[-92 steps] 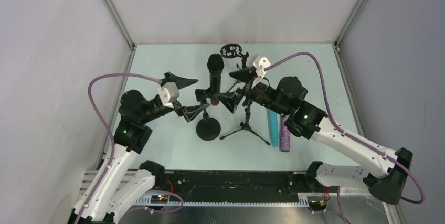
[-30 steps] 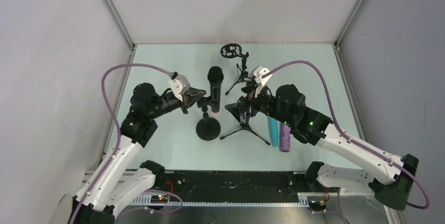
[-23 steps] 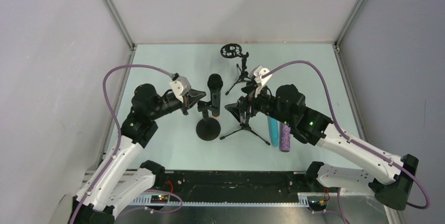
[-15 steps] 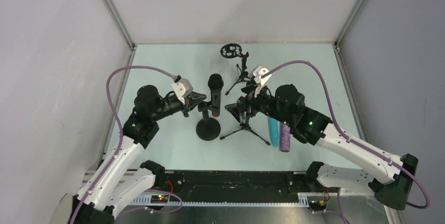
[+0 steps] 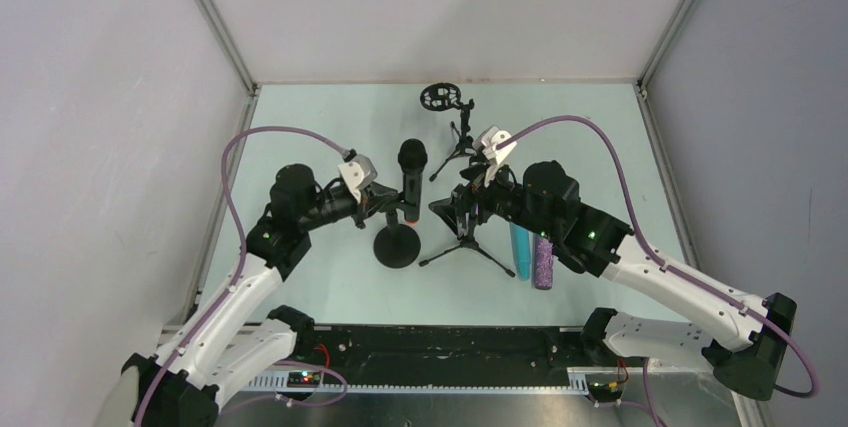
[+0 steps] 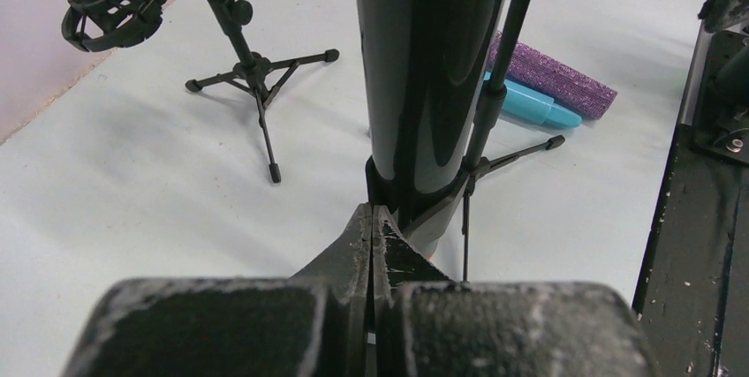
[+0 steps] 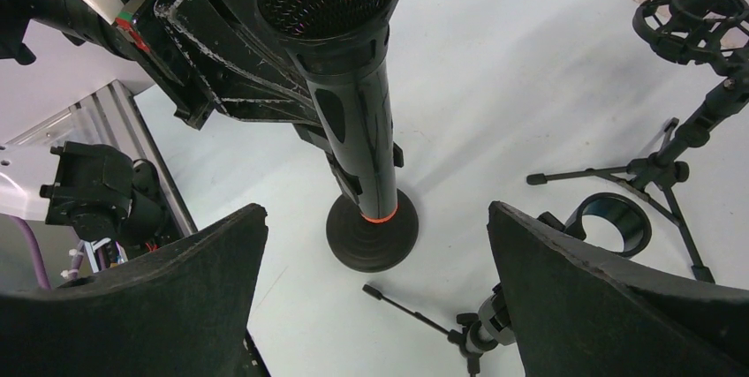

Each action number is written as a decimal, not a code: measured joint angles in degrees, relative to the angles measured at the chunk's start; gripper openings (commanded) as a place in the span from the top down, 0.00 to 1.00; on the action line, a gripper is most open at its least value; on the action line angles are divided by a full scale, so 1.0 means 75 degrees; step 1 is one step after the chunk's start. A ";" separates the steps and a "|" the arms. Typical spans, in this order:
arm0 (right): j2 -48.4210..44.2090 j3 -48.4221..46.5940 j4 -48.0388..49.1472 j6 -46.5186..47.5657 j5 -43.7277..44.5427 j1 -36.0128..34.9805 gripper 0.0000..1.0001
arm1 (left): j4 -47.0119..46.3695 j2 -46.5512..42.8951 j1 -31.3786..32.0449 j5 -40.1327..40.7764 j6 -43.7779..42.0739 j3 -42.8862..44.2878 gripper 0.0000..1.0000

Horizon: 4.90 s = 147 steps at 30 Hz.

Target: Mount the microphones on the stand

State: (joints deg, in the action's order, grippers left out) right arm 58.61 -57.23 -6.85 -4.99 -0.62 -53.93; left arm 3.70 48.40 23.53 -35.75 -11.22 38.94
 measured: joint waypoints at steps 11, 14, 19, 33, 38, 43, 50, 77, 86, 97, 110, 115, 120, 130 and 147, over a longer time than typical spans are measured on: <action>0.0000 0.0003 -0.0087 -0.0079 0.0125 0.0000 0.01 | -0.0166 -0.0029 0.0006 -0.0035 -0.0055 -0.0093 1.00; 0.0000 0.0003 -0.0090 -0.0082 0.0160 0.0000 0.01 | -0.0108 -0.0073 0.0012 0.0090 -0.0050 -0.0082 0.98; 0.0000 0.0003 -0.0096 -0.0108 0.0175 0.0000 0.01 | -0.0012 -0.0090 0.0035 0.0382 -0.0029 0.0029 0.89; 0.0000 0.0003 -0.0201 -0.0134 0.0236 0.0000 0.01 | -0.0629 -0.1084 0.0015 0.1192 0.0052 -0.0023 0.59; 0.0000 0.0003 -0.0201 -0.0134 0.0236 0.0000 0.01 | -0.0717 -0.1489 -0.0050 0.1507 0.0082 -0.0388 0.37; 0.0000 0.0003 -0.0221 -0.0134 0.0254 0.0000 0.00 | -0.0746 -0.1801 -0.0160 0.1690 0.0085 -0.0825 0.27; -0.0003 0.0003 -0.0262 -0.0131 0.0318 0.0000 0.01 | -0.0597 -0.1964 -0.0239 0.1343 -0.0044 -0.1093 0.17; 0.0105 0.0003 -0.0242 -0.0117 0.0315 0.0000 0.01 | -0.0600 -0.2442 -0.0262 0.1437 0.1192 -0.2270 0.00; 0.0154 0.0003 -0.0187 -0.0105 0.0312 0.0006 0.00 | -0.1250 -0.2769 -0.0254 0.2247 0.2055 -0.2911 0.00; 0.0236 0.0003 -0.0099 -0.0102 0.0312 0.0020 0.01 | -0.2346 -0.2474 -0.0035 0.2734 0.2573 -0.3809 0.00; 0.0259 0.0003 -0.0082 -0.0111 0.0312 0.0055 0.00 | -0.3462 -0.1728 0.0361 0.2786 0.2328 -0.4232 0.05; 0.0259 0.0003 -0.0082 -0.0119 0.0315 0.0070 0.00 | -0.4243 -0.1110 0.0455 0.2678 0.1906 -0.4325 0.07; 0.0259 0.0003 -0.0082 -0.0134 0.0315 0.0108 0.00 | -0.4855 -0.0516 0.0493 0.2623 0.1539 -0.4357 0.11; 0.0259 0.0003 -0.0079 -0.0187 0.0309 0.0166 0.00 | -0.5878 0.0455 0.0522 0.2445 0.0979 -0.4366 0.14; 0.0221 0.0003 -0.0111 -0.0192 0.0248 0.0268 0.00 | -0.6665 0.1603 0.0545 0.1448 0.0289 -0.4377 0.52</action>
State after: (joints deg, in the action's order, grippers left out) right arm 60.27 -57.21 -7.68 -6.44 1.23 -51.92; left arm -46.28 60.42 27.62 -24.88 -9.06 6.11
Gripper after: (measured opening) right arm 0.996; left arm 0.537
